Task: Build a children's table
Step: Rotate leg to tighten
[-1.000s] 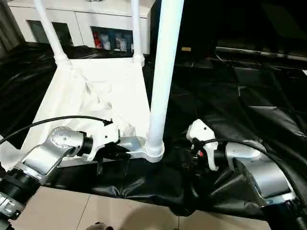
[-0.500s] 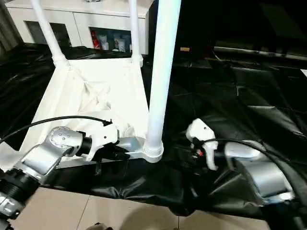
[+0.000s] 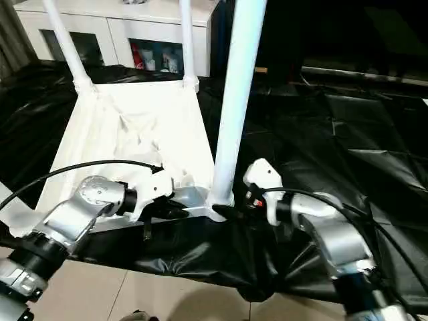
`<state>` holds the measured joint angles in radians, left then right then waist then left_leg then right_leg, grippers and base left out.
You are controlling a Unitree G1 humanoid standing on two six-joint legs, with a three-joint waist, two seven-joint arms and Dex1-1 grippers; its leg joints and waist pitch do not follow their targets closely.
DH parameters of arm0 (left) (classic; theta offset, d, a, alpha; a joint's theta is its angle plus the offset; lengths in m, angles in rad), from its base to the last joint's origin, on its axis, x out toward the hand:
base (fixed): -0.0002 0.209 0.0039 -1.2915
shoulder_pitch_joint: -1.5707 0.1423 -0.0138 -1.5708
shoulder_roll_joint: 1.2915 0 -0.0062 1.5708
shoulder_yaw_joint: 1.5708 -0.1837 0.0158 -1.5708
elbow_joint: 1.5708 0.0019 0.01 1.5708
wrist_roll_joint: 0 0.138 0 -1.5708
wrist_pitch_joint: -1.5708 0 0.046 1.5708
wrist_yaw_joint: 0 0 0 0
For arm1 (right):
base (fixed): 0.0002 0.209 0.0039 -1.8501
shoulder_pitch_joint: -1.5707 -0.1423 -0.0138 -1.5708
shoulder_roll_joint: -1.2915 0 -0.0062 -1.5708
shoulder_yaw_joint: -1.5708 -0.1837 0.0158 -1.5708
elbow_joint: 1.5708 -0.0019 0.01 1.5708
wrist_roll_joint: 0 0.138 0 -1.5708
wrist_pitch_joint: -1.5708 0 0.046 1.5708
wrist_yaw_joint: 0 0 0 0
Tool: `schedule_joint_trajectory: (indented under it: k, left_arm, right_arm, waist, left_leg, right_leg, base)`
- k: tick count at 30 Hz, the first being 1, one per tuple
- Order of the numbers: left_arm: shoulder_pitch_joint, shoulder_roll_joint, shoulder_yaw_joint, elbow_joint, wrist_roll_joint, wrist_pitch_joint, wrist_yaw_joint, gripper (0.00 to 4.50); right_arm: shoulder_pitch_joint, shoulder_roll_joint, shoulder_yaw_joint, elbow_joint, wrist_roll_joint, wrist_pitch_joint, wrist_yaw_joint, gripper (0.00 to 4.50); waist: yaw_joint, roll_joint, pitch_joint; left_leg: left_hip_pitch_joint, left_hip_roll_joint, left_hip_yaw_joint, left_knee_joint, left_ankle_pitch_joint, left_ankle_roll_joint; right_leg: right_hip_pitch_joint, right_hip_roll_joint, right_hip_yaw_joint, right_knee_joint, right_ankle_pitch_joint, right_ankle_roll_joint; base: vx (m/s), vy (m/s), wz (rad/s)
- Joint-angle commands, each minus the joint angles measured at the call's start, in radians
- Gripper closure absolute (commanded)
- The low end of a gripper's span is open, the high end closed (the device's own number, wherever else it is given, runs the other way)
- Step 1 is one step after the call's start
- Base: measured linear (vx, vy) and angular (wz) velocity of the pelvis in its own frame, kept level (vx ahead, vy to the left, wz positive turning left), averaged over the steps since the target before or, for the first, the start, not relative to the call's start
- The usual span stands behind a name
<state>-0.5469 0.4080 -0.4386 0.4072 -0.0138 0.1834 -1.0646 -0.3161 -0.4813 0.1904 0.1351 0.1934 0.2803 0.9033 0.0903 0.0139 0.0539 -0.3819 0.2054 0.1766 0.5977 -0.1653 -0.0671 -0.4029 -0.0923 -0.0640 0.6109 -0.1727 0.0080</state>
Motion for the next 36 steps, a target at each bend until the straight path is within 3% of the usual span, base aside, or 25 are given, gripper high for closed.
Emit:
schedule_joint_trajectory:
  k: [1, 16, 24, 36]
  left_arm:
    - [-0.011, -0.003, -0.005, 0.012, 0.023, -0.012, 0.011, 4.44]
    - [-0.013, -0.009, 0.002, 0.039, 0.04, -0.032, 0.012, 4.44]
    - [-0.015, -0.008, 0.0, 0.05, 0.045, -0.038, 0.006, 4.5]
    - [-0.019, 0.001, 0.002, 0.065, 0.052, -0.044, 0.0, 4.5]
  right_arm:
    - [-0.012, 0.005, 0.005, 0.022, -0.02, -0.018, -0.011, 0.71]
    - [-0.05, 0.065, 0.021, 0.133, -0.048, -0.091, -0.027, 0.71]
    - [-0.074, 0.09, 0.022, 0.191, -0.066, -0.131, -0.032, 1.49]
    - [-0.081, 0.102, 0.029, 0.235, -0.087, -0.173, -0.028, 1.75]
  waist:
    - [-0.002, -0.007, -0.066]
    - [-0.004, -0.008, -0.063]
    - [-0.005, -0.005, -0.064]
    - [-0.007, -0.004, -0.061]
  left_leg:
    - [0.019, 0.018, -0.005, -0.077, -0.308, -0.009]
    - [0.021, 0.018, -0.006, -0.08, -0.346, -0.012]
    - [0.021, 0.019, -0.007, -0.082, -0.349, -0.013]
    - [0.021, 0.018, -0.009, -0.084, -0.374, -0.016]
  right_leg:
    - [0.039, -0.044, 0.036, -0.082, -0.322, -0.178]
    - [0.034, -0.046, 0.035, -0.091, -0.4, -0.159]
    - [0.035, -0.045, 0.035, -0.087, -0.362, -0.174]
    - [0.033, -0.046, 0.034, -0.093, -0.415, -0.16]
  base:
    - [0.0, 0.0, 0.0]
    - [0.0, 0.0, 0.0]
    - [0.0, 0.0, 0.0]
    - [0.0, 0.0, 0.0]
